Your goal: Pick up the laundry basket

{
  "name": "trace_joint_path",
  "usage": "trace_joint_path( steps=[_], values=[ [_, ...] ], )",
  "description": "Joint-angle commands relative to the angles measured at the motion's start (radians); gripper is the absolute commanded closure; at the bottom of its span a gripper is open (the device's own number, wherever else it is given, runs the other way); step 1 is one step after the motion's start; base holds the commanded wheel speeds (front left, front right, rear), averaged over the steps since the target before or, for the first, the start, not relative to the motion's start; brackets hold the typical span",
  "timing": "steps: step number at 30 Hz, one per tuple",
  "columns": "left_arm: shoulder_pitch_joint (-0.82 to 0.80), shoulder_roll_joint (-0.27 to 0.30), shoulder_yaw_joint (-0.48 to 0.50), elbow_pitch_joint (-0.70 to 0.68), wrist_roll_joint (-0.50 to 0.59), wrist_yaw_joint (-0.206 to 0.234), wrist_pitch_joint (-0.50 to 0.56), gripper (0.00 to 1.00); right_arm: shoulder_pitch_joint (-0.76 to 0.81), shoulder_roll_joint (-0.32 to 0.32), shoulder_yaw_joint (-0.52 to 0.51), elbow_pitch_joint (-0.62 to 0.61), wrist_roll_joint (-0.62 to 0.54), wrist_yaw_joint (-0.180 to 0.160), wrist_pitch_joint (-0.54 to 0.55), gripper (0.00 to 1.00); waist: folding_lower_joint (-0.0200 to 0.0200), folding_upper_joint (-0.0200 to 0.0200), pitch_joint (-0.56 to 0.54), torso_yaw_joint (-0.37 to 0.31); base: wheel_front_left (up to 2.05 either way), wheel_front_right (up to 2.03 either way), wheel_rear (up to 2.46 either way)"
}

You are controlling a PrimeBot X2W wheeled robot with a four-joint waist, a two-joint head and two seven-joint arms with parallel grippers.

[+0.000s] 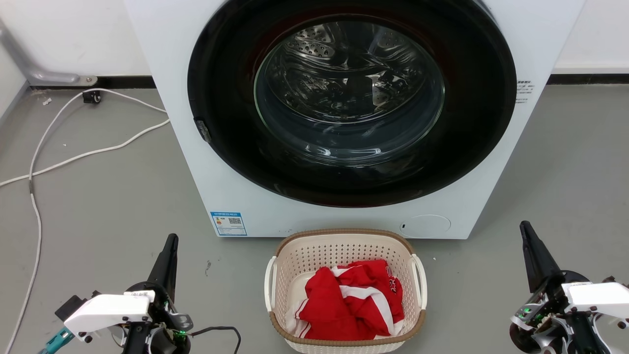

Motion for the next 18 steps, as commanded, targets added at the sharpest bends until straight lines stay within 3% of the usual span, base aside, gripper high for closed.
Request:
trace_joint_path(
  steps=[1,7,8,18],
  values=[
    [-0.006,-0.004,0.004,0.001,0.005,-0.003,0.003,1.00,-0.012,0.004,-0.002,0.002,-0.005,0.000,0.005,1.00,0.0000,0.0000,0.000,0.000,0.00,0.00,0.00],
    [-0.006,-0.006,0.007,0.001,0.007,-0.003,0.005,1.00,-0.012,0.006,-0.004,0.002,-0.008,0.000,0.006,1.00,0.0000,0.0000,0.000,0.000,0.00,0.00,0.00],
    [0.001,-0.003,0.002,0.005,0.004,0.000,0.003,0.00,0.002,0.003,-0.004,0.005,-0.003,0.000,0.003,0.00,0.0000,0.0000,0.000,0.000,0.00,0.00,0.00],
    [0.004,-0.007,-0.034,-0.009,0.026,0.001,-0.039,0.00,0.024,0.008,0.021,-0.012,-0.044,0.000,-0.039,0.00,0.0000,0.0000,-0.001,0.001,0.00,0.00,0.00]
  ],
)
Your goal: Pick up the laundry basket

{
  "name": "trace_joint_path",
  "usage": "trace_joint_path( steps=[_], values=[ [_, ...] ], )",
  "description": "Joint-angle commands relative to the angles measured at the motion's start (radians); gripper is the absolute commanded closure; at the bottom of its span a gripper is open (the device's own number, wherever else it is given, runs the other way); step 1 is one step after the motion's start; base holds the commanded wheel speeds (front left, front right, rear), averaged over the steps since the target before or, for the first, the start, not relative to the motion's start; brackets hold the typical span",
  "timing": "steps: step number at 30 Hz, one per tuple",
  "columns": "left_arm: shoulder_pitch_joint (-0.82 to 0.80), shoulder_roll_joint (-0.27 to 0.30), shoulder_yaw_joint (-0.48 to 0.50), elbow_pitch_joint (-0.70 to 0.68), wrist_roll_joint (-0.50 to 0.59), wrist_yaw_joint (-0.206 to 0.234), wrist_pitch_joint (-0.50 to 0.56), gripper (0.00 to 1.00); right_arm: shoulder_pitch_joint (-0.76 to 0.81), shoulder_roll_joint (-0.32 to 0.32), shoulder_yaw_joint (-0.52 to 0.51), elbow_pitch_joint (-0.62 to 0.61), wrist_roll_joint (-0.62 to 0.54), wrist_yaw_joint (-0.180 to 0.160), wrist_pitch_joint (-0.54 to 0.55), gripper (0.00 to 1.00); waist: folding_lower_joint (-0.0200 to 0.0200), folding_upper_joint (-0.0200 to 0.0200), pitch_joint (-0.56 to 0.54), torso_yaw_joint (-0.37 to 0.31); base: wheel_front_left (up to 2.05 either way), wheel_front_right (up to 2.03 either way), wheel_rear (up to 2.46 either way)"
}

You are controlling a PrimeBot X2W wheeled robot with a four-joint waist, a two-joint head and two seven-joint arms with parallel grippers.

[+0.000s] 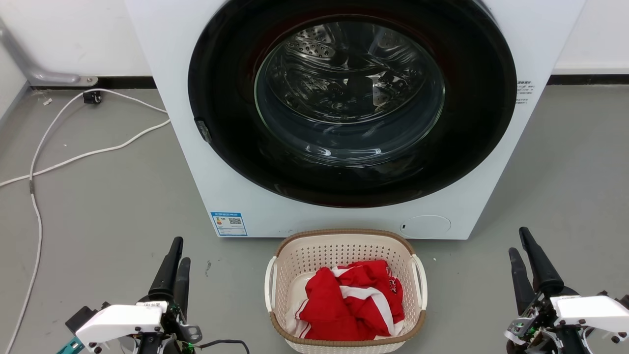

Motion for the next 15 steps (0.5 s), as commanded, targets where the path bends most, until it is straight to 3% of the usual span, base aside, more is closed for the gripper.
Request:
trace_joint_path(
  steps=[1,7,15],
  values=[
    [-0.029,0.001,-0.005,-0.027,0.020,-0.001,-0.012,0.00,-0.013,-0.004,0.003,-0.027,-0.027,0.000,-0.012,0.00,0.0000,0.0000,-0.001,0.000,0.00,0.00,0.00],
    [-0.033,-0.001,-0.009,-0.060,0.120,-0.001,-0.038,0.00,-0.006,-0.002,0.003,-0.049,-0.141,0.000,-0.037,0.00,0.0000,0.0000,-0.001,0.001,0.00,0.00,0.00],
    [-0.044,-0.003,-0.025,-0.106,0.332,-0.001,-0.069,0.00,-0.004,0.000,-0.003,-0.080,-0.404,0.000,-0.069,0.00,0.0000,0.0000,-0.001,0.002,0.00,0.00,0.00]
  ],
)
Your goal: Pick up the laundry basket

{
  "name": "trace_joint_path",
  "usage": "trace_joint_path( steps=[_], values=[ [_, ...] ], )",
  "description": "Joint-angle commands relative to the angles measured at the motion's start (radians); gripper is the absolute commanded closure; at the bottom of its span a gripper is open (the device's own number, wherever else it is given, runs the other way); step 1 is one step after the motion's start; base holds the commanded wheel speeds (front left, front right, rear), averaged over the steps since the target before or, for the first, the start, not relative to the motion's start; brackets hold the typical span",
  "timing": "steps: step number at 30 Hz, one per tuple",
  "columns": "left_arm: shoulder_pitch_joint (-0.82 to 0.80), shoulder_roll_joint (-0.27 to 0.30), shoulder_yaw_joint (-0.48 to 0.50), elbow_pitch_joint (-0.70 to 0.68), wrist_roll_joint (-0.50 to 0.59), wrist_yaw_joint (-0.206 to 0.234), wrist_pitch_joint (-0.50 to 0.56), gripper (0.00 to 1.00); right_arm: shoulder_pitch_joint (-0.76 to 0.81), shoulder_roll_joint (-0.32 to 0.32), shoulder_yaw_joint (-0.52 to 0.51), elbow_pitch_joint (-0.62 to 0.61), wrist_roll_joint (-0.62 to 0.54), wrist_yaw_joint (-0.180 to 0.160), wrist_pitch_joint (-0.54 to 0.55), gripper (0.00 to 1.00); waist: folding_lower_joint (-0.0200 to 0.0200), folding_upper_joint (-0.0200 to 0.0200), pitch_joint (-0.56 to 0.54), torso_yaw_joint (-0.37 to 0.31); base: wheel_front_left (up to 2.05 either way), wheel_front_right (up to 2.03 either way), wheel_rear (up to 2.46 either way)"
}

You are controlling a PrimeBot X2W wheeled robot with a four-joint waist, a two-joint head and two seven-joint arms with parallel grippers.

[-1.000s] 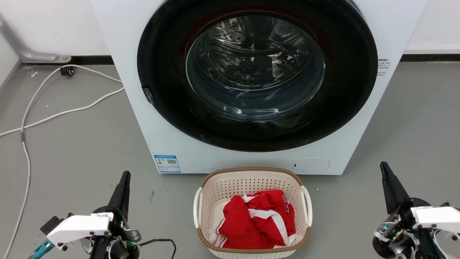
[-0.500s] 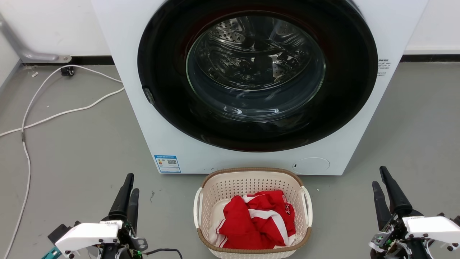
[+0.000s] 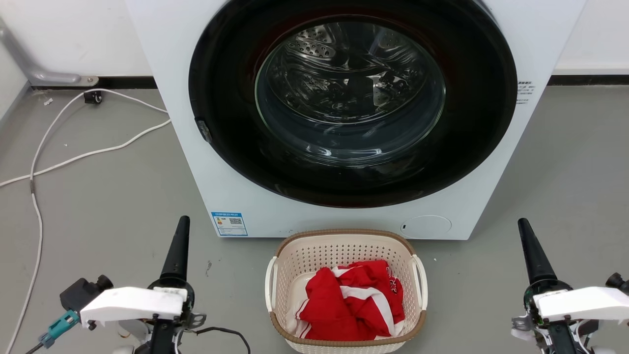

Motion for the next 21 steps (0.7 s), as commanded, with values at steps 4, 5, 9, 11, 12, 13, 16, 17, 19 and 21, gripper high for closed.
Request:
trace_joint_path(
  steps=[4,5,9,11,12,13,16,17,19,21],
  values=[
    [-0.030,0.003,-0.015,-0.034,0.139,-0.002,-0.022,0.00,-0.004,-0.003,-0.006,-0.036,-0.171,0.000,-0.023,0.00,0.0000,0.0000,0.000,0.002,0.00,0.00,0.00],
    [-0.031,0.002,-0.017,-0.036,0.163,-0.002,-0.026,0.00,-0.003,-0.002,-0.007,-0.039,-0.197,0.000,-0.026,0.00,0.0000,0.0000,0.000,0.002,0.00,0.00,0.00],
    [-0.038,0.001,-0.031,-0.045,0.293,-0.002,-0.047,0.00,0.000,-0.001,-0.011,-0.057,-0.322,0.000,-0.034,0.00,0.0000,0.0000,0.001,0.004,0.00,0.00,0.00],
    [-0.039,0.002,-0.034,-0.046,0.337,-0.002,-0.054,0.00,0.001,0.000,-0.010,-0.065,-0.363,0.000,-0.035,0.00,0.0000,0.0000,0.001,0.005,0.00,0.00,0.00],
    [-0.040,0.003,-0.036,-0.046,0.360,-0.002,-0.057,0.00,0.002,0.000,-0.009,-0.068,-0.382,0.000,-0.036,0.00,0.0000,0.0000,0.001,0.005,0.00,0.00,0.00],
    [-0.041,0.003,-0.038,-0.048,0.379,-0.002,-0.060,0.00,0.003,0.000,-0.008,-0.073,-0.402,0.000,-0.036,0.00,0.0000,0.0000,0.001,0.005,0.00,0.00,0.00],
    [-0.042,0.003,-0.045,-0.051,0.435,-0.002,-0.070,0.00,0.004,0.001,-0.006,-0.087,-0.459,0.000,-0.036,0.00,0.0000,0.0000,0.002,0.006,0.00,0.00,0.00],
    [-0.042,0.004,-0.046,-0.051,0.452,-0.002,-0.073,0.00,0.004,0.001,-0.006,-0.092,-0.478,0.000,-0.035,0.00,0.0000,0.0000,0.002,0.006,0.00,0.00,0.00],
    [-0.042,0.005,-0.050,-0.048,0.489,-0.002,-0.079,0.00,0.006,0.002,-0.003,-0.103,-0.511,0.000,-0.035,0.00,0.0000,0.0000,0.002,0.006,0.00,0.00,0.00],
    [-0.043,0.008,-0.057,-0.041,0.527,0.002,-0.085,0.00,0.008,0.002,-0.001,-0.111,-0.544,0.000,-0.032,0.00,0.0000,0.0000,0.002,0.006,0.00,0.00,0.00]
  ],
)
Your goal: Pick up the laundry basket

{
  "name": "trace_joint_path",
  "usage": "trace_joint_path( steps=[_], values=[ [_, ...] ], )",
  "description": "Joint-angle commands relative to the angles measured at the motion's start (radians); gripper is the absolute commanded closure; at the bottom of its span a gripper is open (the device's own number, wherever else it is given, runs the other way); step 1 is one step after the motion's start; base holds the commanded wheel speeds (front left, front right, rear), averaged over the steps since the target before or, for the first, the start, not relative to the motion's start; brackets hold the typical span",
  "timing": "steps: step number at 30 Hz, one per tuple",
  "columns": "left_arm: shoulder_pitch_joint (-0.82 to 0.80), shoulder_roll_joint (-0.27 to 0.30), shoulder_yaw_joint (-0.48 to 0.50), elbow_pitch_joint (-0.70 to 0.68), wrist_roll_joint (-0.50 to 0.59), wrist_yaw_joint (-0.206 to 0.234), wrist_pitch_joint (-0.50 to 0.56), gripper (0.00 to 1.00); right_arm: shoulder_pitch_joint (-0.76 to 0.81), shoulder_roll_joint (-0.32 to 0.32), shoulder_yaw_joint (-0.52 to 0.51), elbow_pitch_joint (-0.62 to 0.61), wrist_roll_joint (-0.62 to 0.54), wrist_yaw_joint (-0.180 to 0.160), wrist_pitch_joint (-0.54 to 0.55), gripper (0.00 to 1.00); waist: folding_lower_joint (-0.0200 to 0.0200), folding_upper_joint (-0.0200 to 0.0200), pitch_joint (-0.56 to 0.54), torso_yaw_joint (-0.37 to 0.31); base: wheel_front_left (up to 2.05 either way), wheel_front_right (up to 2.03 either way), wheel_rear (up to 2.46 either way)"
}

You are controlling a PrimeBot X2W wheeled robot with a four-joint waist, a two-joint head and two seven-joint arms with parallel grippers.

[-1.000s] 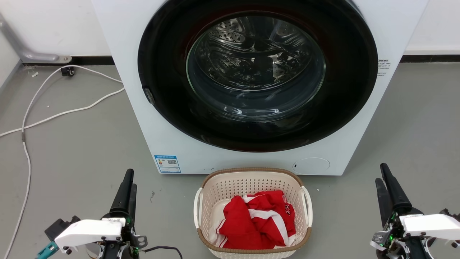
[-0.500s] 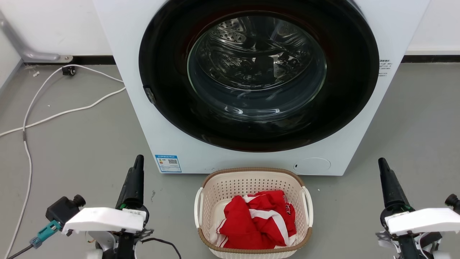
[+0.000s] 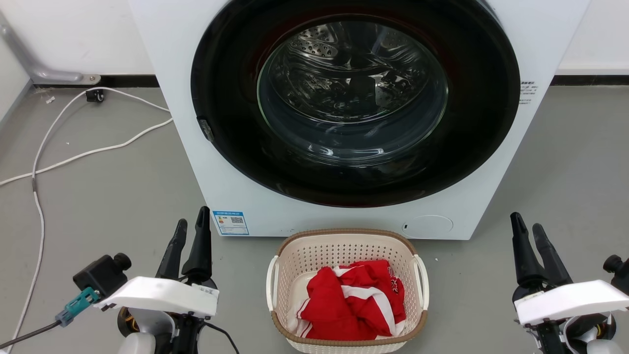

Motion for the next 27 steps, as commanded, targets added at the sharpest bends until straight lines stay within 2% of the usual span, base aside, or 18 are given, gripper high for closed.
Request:
trace_joint_path(
  steps=[1,11,27],
  values=[
    [-0.025,0.010,-0.008,-0.007,0.053,0.004,-0.012,0.00,-0.008,-0.001,0.002,-0.026,-0.053,0.000,0.001,0.00,0.0000,0.0000,0.000,0.000,0.00,0.00,0.00],
    [-0.044,0.023,-0.038,0.027,0.213,0.023,-0.040,0.00,0.006,0.002,0.006,-0.059,-0.228,0.000,0.019,0.00,0.0000,0.0000,0.003,0.003,0.00,0.00,0.00],
    [-0.070,0.032,-0.068,0.065,0.390,0.045,-0.080,0.00,0.021,0.005,0.006,-0.083,-0.429,0.000,0.034,0.00,0.0000,0.0000,0.005,0.007,0.00,0.00,0.00]
  ],
)
